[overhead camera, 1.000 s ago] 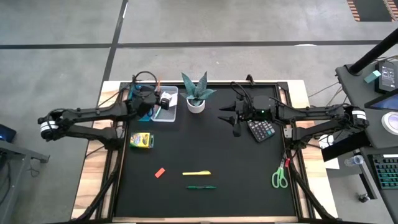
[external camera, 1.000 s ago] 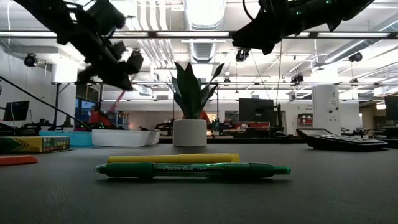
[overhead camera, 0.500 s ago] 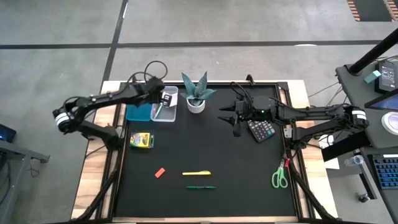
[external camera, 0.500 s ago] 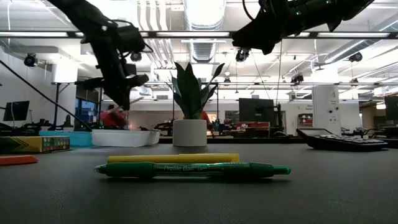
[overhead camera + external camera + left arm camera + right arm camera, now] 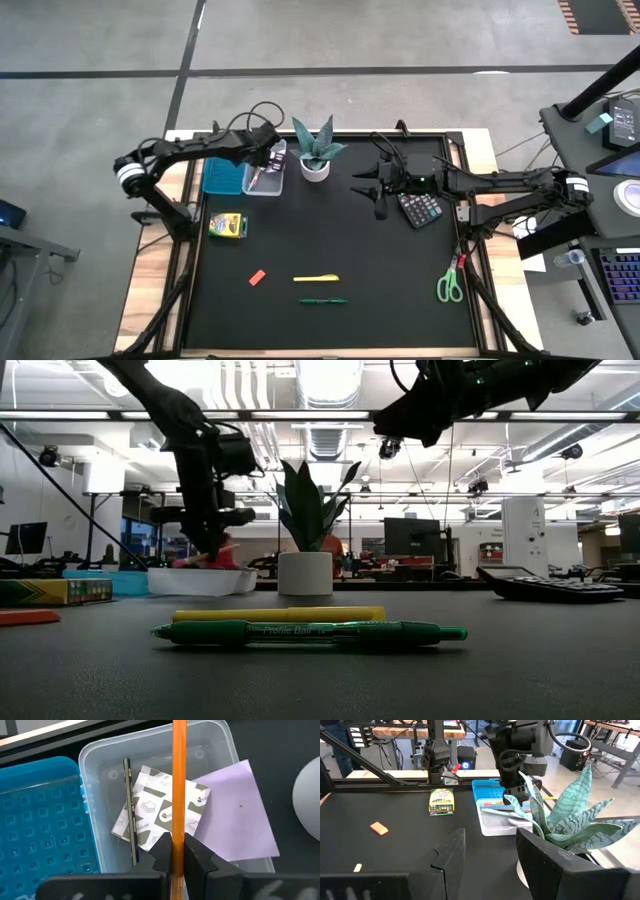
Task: Pack school essentials
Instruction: Put the orange pencil into the blue supply box
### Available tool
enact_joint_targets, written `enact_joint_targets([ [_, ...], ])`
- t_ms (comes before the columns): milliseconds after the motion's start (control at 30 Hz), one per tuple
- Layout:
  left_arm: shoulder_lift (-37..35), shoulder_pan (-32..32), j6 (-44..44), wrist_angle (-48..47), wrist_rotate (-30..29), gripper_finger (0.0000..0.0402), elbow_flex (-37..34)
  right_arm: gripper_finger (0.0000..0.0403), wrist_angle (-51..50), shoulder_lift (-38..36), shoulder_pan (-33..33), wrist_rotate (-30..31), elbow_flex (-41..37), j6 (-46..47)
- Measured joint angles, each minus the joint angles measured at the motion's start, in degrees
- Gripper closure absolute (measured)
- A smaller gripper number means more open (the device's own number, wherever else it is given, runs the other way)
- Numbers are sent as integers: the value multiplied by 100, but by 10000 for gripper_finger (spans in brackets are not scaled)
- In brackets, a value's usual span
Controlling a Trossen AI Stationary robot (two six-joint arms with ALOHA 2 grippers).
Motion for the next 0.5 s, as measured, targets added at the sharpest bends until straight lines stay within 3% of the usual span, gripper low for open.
enact_joint_targets([
  [167,38,3,-103,44,-7,386,0,236,0,0,0,0,0,-49],
  [500,34,3,-100,41,-57,309,-2,236,0,0,0,0,0,-52],
])
